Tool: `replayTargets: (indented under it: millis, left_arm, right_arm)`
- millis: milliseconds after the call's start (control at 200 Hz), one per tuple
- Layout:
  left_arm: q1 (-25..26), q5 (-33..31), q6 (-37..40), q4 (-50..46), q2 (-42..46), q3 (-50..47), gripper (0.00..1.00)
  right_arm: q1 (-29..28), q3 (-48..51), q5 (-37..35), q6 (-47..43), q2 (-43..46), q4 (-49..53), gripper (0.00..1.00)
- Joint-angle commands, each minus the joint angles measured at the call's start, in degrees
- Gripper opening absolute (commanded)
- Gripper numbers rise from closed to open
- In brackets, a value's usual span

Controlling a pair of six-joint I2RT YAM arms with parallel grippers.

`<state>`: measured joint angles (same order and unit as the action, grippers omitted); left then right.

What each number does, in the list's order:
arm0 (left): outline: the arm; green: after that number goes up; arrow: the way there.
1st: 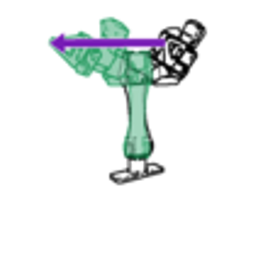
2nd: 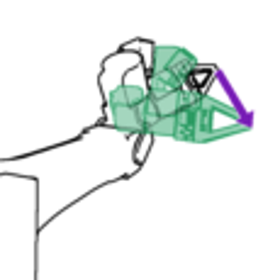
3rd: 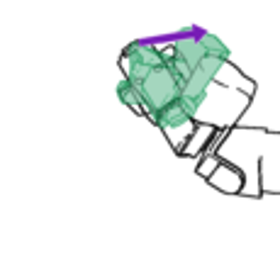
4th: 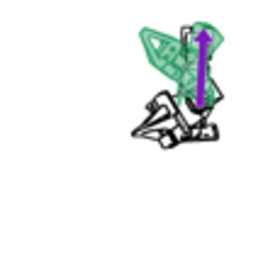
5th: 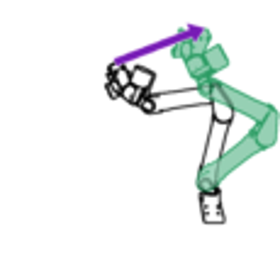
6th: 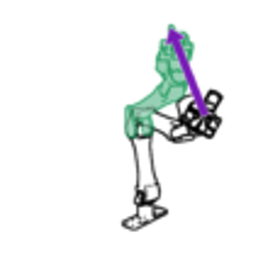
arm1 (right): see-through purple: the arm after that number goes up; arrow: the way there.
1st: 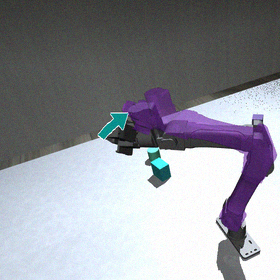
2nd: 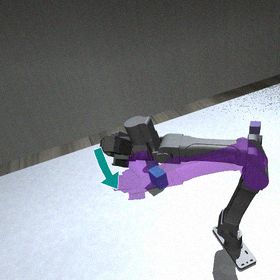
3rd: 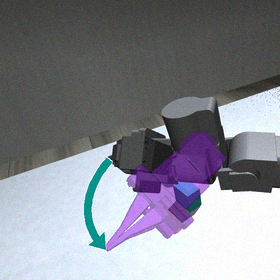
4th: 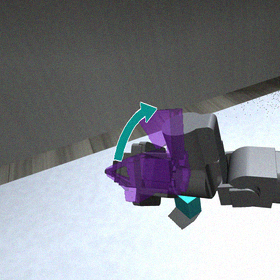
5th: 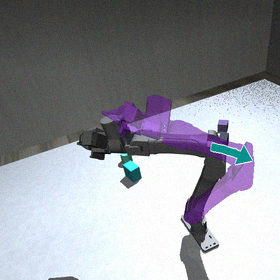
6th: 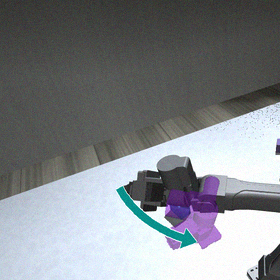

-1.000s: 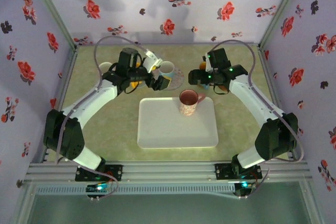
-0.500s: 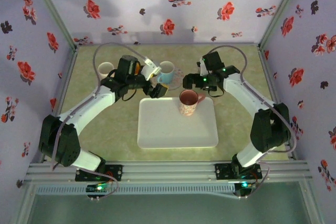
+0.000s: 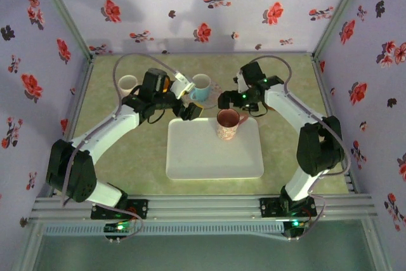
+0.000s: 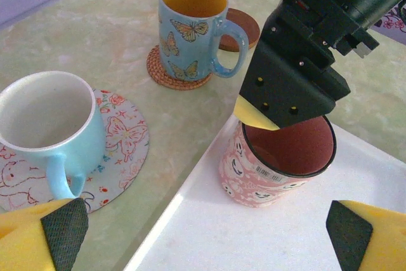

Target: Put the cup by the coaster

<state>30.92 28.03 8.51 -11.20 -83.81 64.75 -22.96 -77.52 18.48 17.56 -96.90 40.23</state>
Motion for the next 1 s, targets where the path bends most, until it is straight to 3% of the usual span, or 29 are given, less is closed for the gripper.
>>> replayTargets:
  millis: [0,995]
  left_arm:
    - [0.4,-0.4,0.5,0.5,0.3,-0.3,1.0]
    - [0.6,0.3,0.2,2.8,-0.7,-1.1,1.0]
  right_arm:
    - [-0.4,-1.0,1.5,-1.7,0.3,2.6,1.0]
    - [-2.2,6.1,4.6,-5.3,9.4,10.7,1.0]
